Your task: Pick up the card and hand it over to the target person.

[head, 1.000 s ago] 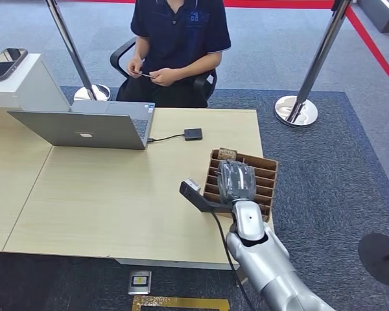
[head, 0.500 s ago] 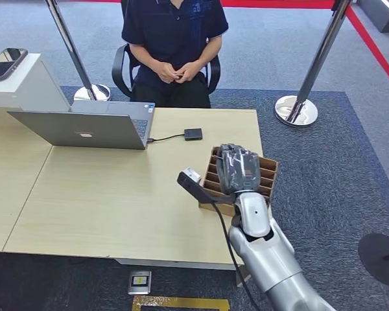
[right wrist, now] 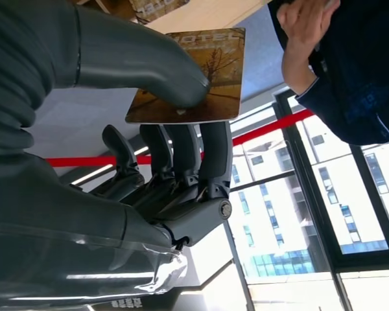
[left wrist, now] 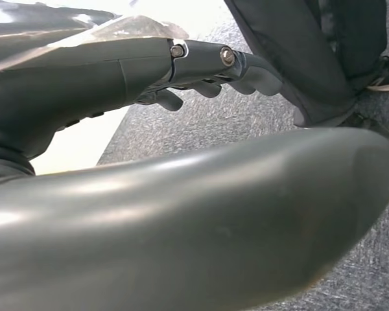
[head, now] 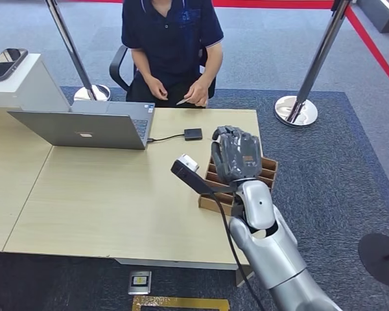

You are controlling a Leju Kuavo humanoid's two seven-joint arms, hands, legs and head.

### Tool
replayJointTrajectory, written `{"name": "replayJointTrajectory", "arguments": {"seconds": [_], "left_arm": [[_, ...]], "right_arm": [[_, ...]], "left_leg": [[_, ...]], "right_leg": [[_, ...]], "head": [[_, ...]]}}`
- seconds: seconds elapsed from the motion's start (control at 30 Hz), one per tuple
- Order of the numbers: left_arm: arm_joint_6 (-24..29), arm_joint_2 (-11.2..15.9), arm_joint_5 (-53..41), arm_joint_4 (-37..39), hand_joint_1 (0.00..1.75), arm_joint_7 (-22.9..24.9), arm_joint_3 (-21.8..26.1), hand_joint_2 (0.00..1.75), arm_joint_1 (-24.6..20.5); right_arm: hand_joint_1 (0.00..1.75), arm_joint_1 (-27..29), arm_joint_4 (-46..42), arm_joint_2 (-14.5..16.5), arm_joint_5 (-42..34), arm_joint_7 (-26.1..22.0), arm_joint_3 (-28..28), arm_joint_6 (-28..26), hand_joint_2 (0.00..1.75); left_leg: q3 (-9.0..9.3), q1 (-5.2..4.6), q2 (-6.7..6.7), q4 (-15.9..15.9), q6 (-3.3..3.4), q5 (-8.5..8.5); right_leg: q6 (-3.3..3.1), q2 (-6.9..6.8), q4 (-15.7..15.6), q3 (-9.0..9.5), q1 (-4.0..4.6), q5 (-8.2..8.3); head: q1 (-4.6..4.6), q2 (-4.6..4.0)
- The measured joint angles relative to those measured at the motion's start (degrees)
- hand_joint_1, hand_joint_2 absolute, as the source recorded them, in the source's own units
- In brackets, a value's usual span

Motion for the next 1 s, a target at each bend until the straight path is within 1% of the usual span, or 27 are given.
{"name": "replayJointTrajectory", "arguments": {"seconds": [0.1,0.3,0.67,0.87,0.93,0.97,1.0], "left_arm": [[-0.1,-0.1,-0.3,0.0,0.0,0.3,-0.3,0.0,0.0],[-0.7,0.0,-1.5,0.1,0.0,0.2,-1.4,0.0,0.0],[-0.8,0.1,-1.3,0.1,0.0,0.1,-1.3,0.0,0.0],[-1.2,0.3,-2.0,0.1,0.0,-0.1,-1.7,0.0,0.0],[-1.3,0.3,-2.1,0.1,0.0,0.0,-1.8,0.0,0.0],[-1.3,0.4,-2.1,0.1,0.0,0.0,-1.8,0.0,0.0],[-1.3,0.4,-2.2,0.1,0.0,0.0,-1.8,0.0,0.0]], "right_arm": [[1.37,-3.7,5.9,2.2,0.4,1.1,-0.7,0.0,1.75],[1.35,-8.2,14.5,4.0,1.8,3.7,-2.0,0.1,1.75],[1.34,-10.0,20.9,7.2,3.0,4.1,-2.6,0.4,1.75],[1.32,-9.9,22.2,6.9,3.5,5.1,-3.3,0.0,1.75],[1.25,-9.8,22.4,6.8,3.7,5.2,-3.5,0.1,1.75],[1.01,-9.8,22.4,6.7,3.8,5.2,-3.5,0.2,1.75],[0.69,-9.8,22.5,6.7,3.9,5.2,-3.4,0.2,1.75]], "left_leg": [[-0.01,0.01,0.02,0.0,-0.02,0.05],[0.04,0.02,-0.13,0.0,-0.02,0.04],[0.05,0.02,-0.17,0.0,-0.03,0.02],[0.01,0.03,-0.22,0.0,-0.02,0.05],[0.02,0.03,-0.25,0.0,-0.01,0.04],[0.01,0.03,-0.25,0.0,-0.01,0.04],[0.01,0.03,-0.24,0.0,-0.01,0.04]], "right_leg": [[-0.02,-0.01,0.0,-0.03,0.01,0.04],[-0.01,-0.13,0.0,0.07,0.02,-0.02],[-0.02,-0.16,0.0,0.09,0.02,-0.04],[-0.01,-0.22,0.0,0.09,0.03,-0.03],[0.0,-0.24,0.0,0.11,0.03,-0.04],[0.0,-0.24,0.0,0.1,0.03,-0.03],[0.0,-0.23,0.0,0.1,0.03,-0.03]], "head": [[0.0,0.0],[0.0,0.0],[0.0,0.0],[0.0,0.0],[0.0,0.0],[0.0,0.0],[0.0,0.0]]}}
